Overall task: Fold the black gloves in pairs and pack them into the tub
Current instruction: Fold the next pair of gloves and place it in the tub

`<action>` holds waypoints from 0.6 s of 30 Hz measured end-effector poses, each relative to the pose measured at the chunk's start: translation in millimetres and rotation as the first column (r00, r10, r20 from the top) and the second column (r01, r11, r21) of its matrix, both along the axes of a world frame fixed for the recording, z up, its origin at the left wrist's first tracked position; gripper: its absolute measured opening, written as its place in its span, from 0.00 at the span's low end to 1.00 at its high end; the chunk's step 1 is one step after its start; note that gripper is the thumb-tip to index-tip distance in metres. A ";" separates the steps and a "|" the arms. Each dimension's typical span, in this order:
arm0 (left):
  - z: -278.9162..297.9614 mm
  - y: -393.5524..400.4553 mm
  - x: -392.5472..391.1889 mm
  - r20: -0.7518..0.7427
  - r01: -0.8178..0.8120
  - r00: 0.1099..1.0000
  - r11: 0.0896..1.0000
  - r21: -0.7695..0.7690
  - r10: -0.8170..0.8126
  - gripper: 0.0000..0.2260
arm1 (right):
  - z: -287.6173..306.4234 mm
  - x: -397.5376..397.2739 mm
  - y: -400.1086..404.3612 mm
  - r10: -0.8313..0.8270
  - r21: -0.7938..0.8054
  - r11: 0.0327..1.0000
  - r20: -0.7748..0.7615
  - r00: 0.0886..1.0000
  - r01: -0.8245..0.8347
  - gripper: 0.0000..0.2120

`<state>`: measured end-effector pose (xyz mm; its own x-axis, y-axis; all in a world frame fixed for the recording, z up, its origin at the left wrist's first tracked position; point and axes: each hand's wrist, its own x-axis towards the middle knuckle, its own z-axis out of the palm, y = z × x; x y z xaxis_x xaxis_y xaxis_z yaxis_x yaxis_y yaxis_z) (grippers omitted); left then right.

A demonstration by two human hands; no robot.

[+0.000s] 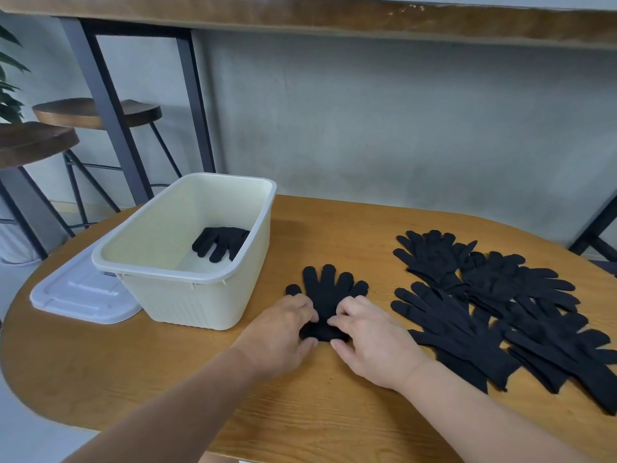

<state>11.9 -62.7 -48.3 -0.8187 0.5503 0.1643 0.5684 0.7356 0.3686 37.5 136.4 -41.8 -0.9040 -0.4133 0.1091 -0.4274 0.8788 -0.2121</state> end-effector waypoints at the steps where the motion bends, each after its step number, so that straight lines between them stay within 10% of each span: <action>1: 1.9 0.2 0.2 -0.006 -0.002 1.000 1.000 -0.001 0.002 0.13 | 0.5 -0.1 -1.5 -0.005 -0.017 1.000 0.006 1.000 0.005 0.18; 11: 15.9 13.9 -15.4 0.278 -0.197 0.944 0.979 0.050 0.176 0.07 | 12.7 -18.2 -5.6 -0.237 -0.361 0.835 0.443 0.865 0.414 0.02; 18: 8.9 21.6 -28.6 0.174 -0.154 0.974 0.987 0.045 0.144 0.05 | 1.4 -21.3 -8.6 -0.229 -0.280 0.921 0.167 0.959 0.269 0.06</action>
<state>-16.7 -41.1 -39.4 -0.9092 0.4141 0.0440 0.3800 0.7819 0.4943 16.2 127.8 -40.4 -0.9879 -0.1393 0.0683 -0.1544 0.8412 -0.5181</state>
